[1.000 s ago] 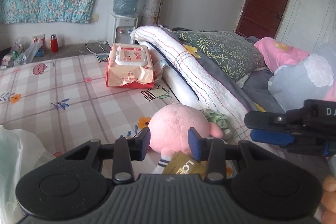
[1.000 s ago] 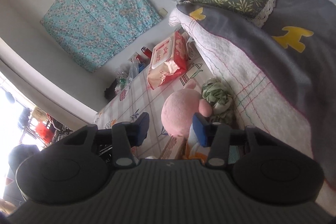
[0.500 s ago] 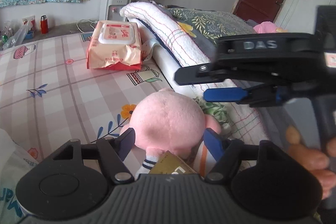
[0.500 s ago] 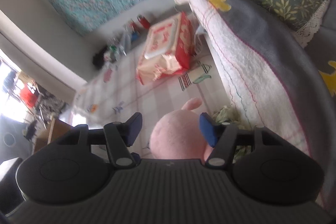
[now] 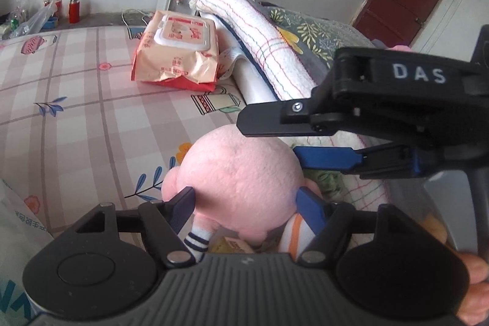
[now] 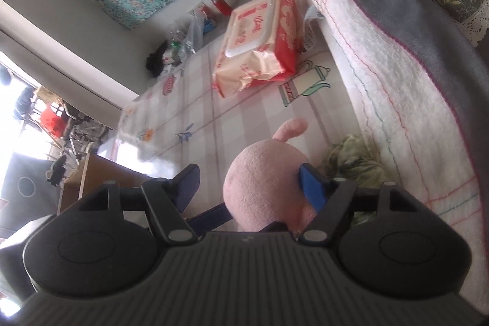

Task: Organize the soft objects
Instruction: 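Grasp the pink plush toy with the left gripper, then lift the pink plush toy off the bed with the left gripper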

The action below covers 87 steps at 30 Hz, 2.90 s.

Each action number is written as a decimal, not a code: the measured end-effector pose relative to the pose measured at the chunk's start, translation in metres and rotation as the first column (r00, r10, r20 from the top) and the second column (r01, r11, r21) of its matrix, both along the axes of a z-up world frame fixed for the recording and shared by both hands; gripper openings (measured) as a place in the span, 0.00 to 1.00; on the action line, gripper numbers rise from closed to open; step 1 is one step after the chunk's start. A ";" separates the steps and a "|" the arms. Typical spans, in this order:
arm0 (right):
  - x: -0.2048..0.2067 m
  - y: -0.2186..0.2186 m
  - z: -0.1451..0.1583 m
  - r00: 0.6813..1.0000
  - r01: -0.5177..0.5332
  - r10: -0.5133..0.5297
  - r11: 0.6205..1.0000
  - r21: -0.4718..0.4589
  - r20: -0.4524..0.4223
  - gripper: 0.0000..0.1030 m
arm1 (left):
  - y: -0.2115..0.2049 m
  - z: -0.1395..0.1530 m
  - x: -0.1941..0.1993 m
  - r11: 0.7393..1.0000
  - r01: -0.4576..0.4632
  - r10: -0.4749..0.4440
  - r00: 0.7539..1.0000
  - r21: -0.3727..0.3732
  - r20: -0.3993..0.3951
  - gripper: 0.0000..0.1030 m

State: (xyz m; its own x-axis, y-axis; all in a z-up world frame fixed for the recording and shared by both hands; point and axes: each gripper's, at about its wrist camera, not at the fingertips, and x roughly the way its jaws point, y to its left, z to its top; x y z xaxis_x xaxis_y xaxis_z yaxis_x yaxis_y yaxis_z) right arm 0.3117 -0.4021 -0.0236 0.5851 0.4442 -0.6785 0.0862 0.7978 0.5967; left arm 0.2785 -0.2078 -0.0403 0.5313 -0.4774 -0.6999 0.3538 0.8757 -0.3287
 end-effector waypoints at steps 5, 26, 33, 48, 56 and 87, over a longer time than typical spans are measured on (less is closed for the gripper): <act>-0.016 0.007 0.031 0.997 -0.017 0.016 1.000 0.016 0.080 0.70 | 0.009 0.020 -0.011 0.999 -0.017 0.018 0.998 -0.028 0.052 0.71; -0.134 0.033 0.070 0.980 -0.076 0.040 0.980 0.183 0.193 0.70 | 0.061 0.048 -0.105 0.998 0.032 -0.023 0.989 -0.061 0.149 0.73; -0.152 0.025 0.021 0.996 -0.002 -0.023 0.959 0.282 0.084 0.70 | 0.064 0.021 -0.123 0.999 0.048 -0.051 0.989 0.022 0.136 0.75; -0.171 0.028 -0.011 0.999 0.000 -0.020 0.914 0.405 0.046 0.70 | 0.089 0.012 -0.158 0.998 0.059 -0.062 0.993 0.033 0.101 0.76; -0.191 0.031 -0.029 1.000 0.017 -0.024 0.907 0.421 0.012 0.70 | 0.103 -0.009 -0.178 0.998 0.061 -0.062 0.997 0.015 0.039 0.79; -0.180 0.079 -0.020 0.998 -0.059 0.055 0.989 0.138 0.031 0.69 | 0.120 -0.033 -0.219 0.991 0.005 -0.011 0.999 0.131 0.041 0.46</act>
